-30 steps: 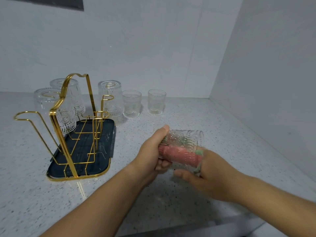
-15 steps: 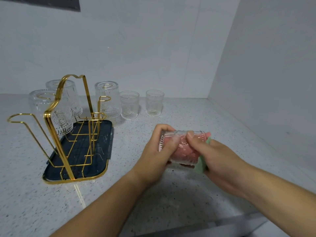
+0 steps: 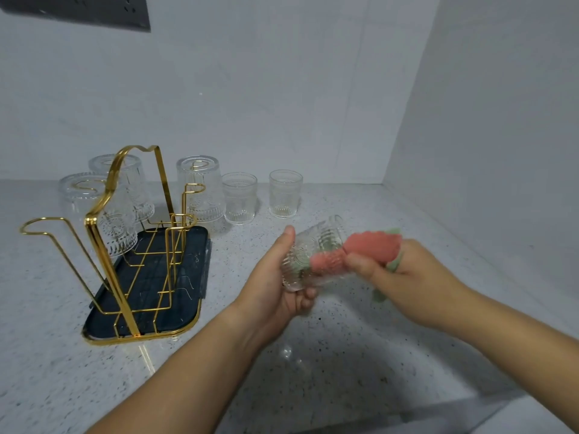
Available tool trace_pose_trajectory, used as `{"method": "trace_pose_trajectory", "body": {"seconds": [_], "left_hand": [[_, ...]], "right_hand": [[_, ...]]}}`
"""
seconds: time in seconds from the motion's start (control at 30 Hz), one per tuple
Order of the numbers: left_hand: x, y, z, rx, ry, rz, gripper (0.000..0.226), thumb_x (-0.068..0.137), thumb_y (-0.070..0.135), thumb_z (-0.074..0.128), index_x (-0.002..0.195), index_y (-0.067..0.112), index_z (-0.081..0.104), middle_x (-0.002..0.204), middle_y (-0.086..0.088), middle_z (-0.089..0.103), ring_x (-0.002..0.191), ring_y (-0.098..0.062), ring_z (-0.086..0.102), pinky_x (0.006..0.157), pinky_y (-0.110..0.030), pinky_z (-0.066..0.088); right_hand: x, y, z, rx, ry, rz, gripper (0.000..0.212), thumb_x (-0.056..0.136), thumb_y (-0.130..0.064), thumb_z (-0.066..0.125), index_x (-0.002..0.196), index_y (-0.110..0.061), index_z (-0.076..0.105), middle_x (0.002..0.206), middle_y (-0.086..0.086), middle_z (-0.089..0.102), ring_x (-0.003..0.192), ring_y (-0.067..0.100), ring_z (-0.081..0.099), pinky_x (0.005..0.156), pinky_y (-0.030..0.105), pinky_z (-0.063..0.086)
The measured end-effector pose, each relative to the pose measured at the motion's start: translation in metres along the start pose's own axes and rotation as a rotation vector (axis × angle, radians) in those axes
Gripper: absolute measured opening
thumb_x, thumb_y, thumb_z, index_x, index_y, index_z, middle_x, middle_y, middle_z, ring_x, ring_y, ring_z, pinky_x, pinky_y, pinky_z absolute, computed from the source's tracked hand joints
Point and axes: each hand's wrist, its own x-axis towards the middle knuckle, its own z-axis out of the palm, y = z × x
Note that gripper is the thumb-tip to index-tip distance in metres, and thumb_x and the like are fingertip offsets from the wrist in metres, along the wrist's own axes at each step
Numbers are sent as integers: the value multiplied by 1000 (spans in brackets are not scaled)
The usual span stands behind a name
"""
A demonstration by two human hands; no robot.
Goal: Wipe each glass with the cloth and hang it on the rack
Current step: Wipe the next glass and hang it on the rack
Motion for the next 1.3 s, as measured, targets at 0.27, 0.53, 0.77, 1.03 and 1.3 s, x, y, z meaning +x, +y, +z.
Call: {"method": "trace_pose_trajectory", "body": {"seconds": [0.27,0.53,0.77,1.03,1.3], "left_hand": [[5,2,-2,-301,65,-52,58,77,52,76,122,15,71,108,-14,75,84,-26,72,87,-45,58],[6,4,-3,-304,124,92,68,77,57,72,130,15,67,113,-10,76,93,-18,71,88,-30,51],[1,-3,8,-134,68,282,65,87,16,73,144,-8,52,129,-25,69,117,-34,69,102,-42,55],[-20,-5,53,-58,215,461,66,88,13,79,144,5,47,120,-20,76,105,-33,77,83,-37,64],[-46,-3,49,33,262,516,60,85,19,79,139,8,54,128,-26,70,119,-43,69,98,-51,60]], "right_hand": [[7,6,-8,562,633,220,35,105,-36,52,88,-17,76,82,-1,79,76,9,73,85,36,56],[-3,13,41,910,617,390,30,108,-29,45,101,-8,66,80,9,80,65,19,78,45,29,58],[1,3,81,810,496,350,52,88,-77,44,102,-42,79,94,-1,79,87,16,70,87,45,51],[11,-22,91,1292,499,157,64,94,-55,35,125,-11,70,126,10,73,124,18,66,117,40,39],[-11,-40,93,1423,413,246,73,97,-61,29,129,-6,65,128,16,71,125,24,65,118,39,36]]}}
